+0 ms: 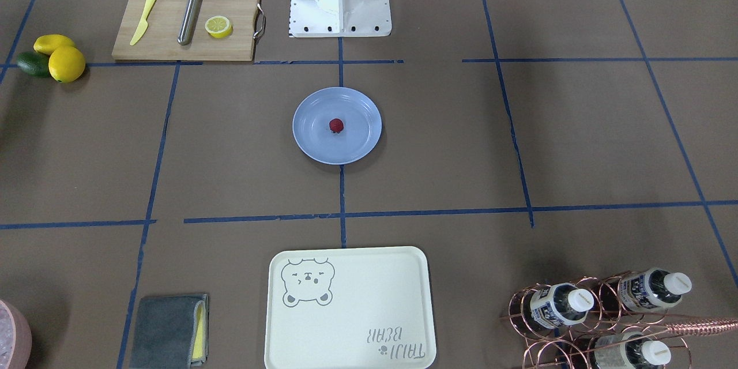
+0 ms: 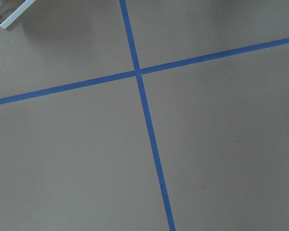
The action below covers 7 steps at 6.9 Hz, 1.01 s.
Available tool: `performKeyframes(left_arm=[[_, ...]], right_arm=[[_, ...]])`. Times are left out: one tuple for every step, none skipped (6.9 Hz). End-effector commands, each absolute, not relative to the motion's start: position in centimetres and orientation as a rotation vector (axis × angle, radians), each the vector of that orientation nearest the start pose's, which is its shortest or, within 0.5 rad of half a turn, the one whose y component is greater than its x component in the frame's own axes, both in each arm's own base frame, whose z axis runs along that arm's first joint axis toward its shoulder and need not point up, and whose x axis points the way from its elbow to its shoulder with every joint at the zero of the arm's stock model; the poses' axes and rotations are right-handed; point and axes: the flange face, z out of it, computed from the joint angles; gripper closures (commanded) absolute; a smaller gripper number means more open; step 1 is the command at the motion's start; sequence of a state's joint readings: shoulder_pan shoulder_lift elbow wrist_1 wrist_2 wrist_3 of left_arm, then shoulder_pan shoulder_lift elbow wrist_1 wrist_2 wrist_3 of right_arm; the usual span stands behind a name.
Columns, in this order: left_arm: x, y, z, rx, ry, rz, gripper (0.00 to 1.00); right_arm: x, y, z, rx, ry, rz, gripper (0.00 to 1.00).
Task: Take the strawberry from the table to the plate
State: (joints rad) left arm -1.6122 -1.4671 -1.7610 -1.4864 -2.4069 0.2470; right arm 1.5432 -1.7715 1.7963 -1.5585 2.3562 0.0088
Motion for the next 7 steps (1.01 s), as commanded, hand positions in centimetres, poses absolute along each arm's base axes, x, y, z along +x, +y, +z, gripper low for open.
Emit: performKeyframes(left_arm=[[-7.78,-44.35,61.82,0.122,0.829,0.194,0.00],[-7.78,-44.28,61.88,0.120,0.829,0.193,0.00],[-7.78,-44.28,61.88,0.120,0.829,0.193,0.00],[-7.85,-44.26,61.88,0.121,0.829,0.192,0.00],[-7.78,-44.21,61.95,0.119,0.829,0.193,0.00],[-7.84,-44.19,61.95,0.120,0.829,0.191,0.00],[-7.87,-44.18,62.08,0.116,0.825,0.190,0.00]], right_arm=[[5.16,-40.75,63.84,0.015,-0.786,-0.031,0.00],[5.16,-40.74,63.92,0.014,-0.786,-0.030,0.00],[5.17,-40.46,64.09,0.009,-0.786,-0.029,0.00],[5.17,-40.39,64.15,0.008,-0.786,-0.028,0.00],[5.18,-40.31,64.21,0.007,-0.786,-0.027,0.00],[5.18,-40.08,64.47,0.001,-0.786,-0.025,0.00],[5.19,-39.93,64.59,-0.002,-0.785,-0.024,0.00]])
